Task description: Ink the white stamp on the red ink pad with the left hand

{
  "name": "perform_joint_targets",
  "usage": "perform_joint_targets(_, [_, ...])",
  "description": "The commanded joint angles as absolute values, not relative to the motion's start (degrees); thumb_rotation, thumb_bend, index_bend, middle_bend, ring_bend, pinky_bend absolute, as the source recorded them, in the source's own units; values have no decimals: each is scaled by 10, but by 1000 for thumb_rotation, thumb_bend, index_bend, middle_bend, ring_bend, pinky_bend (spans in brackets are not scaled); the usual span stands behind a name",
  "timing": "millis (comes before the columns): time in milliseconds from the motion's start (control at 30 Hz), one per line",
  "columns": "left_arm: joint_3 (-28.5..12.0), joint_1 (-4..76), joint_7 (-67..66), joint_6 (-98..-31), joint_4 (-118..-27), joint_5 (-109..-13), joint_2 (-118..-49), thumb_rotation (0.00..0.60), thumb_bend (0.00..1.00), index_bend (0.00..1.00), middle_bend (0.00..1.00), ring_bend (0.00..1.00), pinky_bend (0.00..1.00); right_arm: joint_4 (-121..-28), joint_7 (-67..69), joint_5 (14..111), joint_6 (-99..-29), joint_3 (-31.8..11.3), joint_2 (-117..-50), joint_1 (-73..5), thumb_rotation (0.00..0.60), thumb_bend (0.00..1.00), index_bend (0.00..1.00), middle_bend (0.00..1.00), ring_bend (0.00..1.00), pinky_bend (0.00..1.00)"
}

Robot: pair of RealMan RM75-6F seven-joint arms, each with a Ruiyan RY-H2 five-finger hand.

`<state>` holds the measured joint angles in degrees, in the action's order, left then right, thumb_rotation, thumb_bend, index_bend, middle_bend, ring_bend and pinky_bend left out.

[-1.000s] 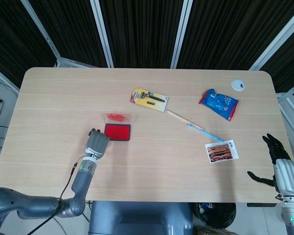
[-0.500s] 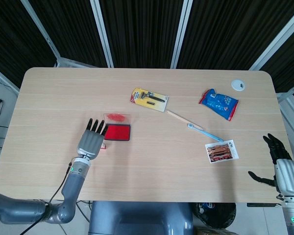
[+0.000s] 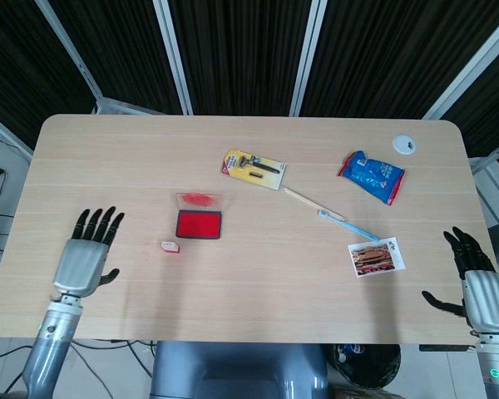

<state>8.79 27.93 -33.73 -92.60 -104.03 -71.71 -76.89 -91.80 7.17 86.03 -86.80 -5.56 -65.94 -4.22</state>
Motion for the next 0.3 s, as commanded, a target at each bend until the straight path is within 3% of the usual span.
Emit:
perform_joint_targets(33, [124, 211, -257, -993, -968, -778, -749, 600, 67, 0, 0, 0, 0, -918, 65, 858, -870, -57, -663, -42, 600, 75, 0, 0, 0, 186])
perform_joint_targets(300, [106, 177, -169, -979, -926, -775, -741, 600, 67, 0, 0, 0, 0, -920, 50, 854, -873, -59, -670, -41, 600, 75, 0, 0, 0, 186])
